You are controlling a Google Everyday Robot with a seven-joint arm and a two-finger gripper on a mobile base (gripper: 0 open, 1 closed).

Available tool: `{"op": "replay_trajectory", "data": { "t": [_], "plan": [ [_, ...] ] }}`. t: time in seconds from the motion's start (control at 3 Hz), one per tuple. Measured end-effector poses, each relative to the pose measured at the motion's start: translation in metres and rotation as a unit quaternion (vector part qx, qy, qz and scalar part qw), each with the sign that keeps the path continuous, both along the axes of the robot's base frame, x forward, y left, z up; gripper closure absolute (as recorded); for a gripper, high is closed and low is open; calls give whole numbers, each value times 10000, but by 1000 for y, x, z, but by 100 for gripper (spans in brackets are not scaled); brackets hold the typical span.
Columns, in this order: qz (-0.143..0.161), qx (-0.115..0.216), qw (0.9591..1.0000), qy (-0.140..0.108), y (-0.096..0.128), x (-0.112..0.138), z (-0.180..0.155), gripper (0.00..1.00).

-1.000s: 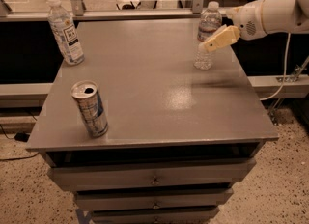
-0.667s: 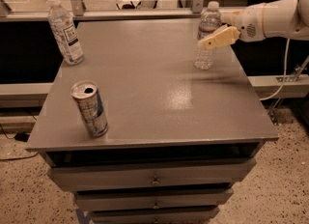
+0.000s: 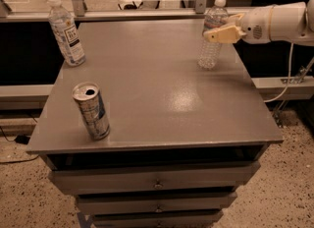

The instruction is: Move water bottle near redbull can

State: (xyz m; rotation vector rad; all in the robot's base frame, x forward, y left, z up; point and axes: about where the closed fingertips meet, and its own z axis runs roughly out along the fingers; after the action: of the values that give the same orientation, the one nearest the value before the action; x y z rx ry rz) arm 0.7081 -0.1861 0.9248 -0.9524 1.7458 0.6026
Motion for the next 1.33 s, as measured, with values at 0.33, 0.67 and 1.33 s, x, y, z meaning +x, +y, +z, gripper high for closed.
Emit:
{"op": "replay_trajectory", "data": {
  "t": [0.33,0.67,1.33],
  "plan": [
    [317,227,9991,-161,13,-16,23,86],
    [382,261,9988,-168,18,-17,25,100],
    [717,394,9966,34,42,-36,10,100]
  ]
}}
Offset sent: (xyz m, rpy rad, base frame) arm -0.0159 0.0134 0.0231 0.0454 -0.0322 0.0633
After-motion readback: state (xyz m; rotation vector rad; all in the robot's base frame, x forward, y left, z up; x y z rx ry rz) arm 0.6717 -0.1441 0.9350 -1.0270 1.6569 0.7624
